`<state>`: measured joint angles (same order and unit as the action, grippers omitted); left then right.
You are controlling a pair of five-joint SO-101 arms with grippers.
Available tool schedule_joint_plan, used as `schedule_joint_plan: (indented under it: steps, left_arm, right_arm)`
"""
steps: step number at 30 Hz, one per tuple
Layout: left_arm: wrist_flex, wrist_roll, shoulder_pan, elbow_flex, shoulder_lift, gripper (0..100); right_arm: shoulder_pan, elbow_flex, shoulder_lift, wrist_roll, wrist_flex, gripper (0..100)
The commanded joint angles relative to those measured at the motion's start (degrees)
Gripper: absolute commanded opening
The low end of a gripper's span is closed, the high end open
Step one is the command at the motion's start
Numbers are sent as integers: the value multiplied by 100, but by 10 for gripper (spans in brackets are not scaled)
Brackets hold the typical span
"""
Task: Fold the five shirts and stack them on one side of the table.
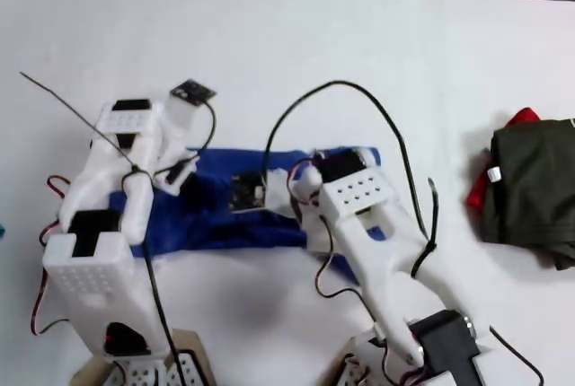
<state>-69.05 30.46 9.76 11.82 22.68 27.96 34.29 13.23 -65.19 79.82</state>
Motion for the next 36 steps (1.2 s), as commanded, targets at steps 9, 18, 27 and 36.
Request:
schedule_joint_plan:
  steps: [9, 18, 27, 36]
  left_arm:
    - [-79, 9, -18, -4, 105, 289]
    - [-79, 9, -18, -4, 105, 289]
    - [-79, 9, -18, -4, 105, 289]
    - [-79, 9, -18, -4, 105, 289]
  right_arm:
    - [-470, -1169, -567, -53, -884, 23]
    - [-963, -2936, -2149, 0, -857, 32]
    - [-1015, -3481, -2404, 325, -840, 233]
    - [-347, -2690, -1305, 299, 1112, 152]
